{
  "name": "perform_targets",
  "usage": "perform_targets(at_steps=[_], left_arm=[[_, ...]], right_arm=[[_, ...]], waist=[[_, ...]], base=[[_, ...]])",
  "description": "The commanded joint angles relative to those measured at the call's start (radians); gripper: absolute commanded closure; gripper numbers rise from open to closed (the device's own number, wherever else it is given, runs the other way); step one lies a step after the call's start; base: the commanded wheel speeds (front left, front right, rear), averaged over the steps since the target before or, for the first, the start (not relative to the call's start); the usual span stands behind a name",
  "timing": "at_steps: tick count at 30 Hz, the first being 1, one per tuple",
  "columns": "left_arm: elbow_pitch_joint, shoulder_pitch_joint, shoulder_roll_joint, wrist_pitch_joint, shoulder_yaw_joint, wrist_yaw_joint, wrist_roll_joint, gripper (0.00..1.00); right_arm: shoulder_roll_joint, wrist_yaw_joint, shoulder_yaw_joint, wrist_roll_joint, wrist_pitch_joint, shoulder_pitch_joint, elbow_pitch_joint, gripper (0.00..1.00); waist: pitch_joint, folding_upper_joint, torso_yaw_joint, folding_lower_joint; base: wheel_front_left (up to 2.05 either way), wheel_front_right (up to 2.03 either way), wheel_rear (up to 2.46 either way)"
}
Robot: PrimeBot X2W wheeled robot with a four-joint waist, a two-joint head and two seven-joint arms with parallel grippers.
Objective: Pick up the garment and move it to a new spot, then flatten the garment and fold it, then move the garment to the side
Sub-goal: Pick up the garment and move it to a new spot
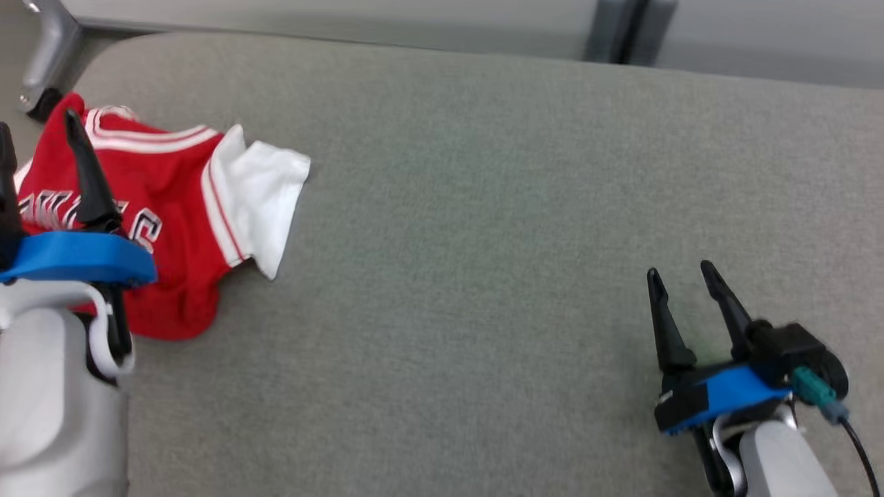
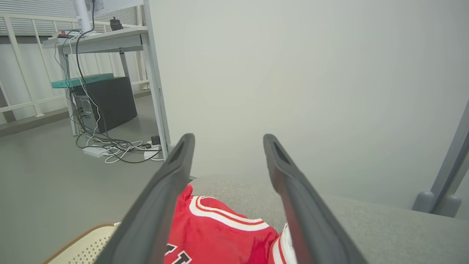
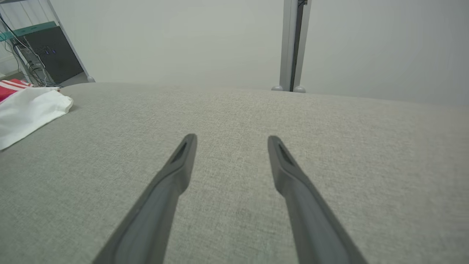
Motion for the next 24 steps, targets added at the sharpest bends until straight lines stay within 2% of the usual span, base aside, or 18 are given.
perform_targets(at_steps=[1, 8, 11, 15, 21, 24], left_arm=[[0.009, -0.036, 0.012, 0.010, -0.006, -0.006, 0.003, 0.00], [0.106, -0.173, 0.068, 0.093, -0.020, -0.027, 0.009, 0.00], [0.171, -0.212, 0.095, 0.151, -0.032, -0.028, 0.018, 0.00], [0.260, -0.240, 0.115, 0.221, -0.054, -0.052, 0.020, 0.00], [0.382, -0.248, 0.101, 0.300, -0.073, -0.067, 0.001, 0.00], [0.445, -0.253, 0.082, 0.333, -0.081, -0.090, -0.015, 0.00]], right_arm=[[-0.006, 0.000, -0.002, -0.011, 0.003, -0.018, -0.012, 0.00], [-0.006, 0.000, -0.015, -0.023, 0.011, -0.043, -0.065, 0.00], [-0.006, 0.000, -0.019, -0.027, 0.013, -0.046, -0.086, 0.00], [-0.006, 0.000, -0.022, -0.028, 0.016, -0.054, -0.106, 0.00], [-0.006, 0.000, -0.028, -0.031, 0.022, -0.054, -0.116, 0.00], [-0.006, 0.000, -0.027, -0.034, 0.026, -0.053, -0.121, 0.00]], waist=[[0.017, -0.0001, -0.022, -0.0002], [0.092, -0.0001, -0.108, -0.0002], [0.116, -0.0001, -0.130, -0.0002], [0.136, -0.0001, -0.148, -0.0002], [0.146, -0.0001, -0.150, -0.0002], [0.151, -0.0001, -0.147, -0.0002]], base=[[0.00, 0.00, 0.00], [0.00, 0.00, 0.00], [0.00, 0.00, 0.00], [0.00, 0.00, 0.00], [0.00, 0.00, 0.00], [0.00, 0.00, 0.00]])
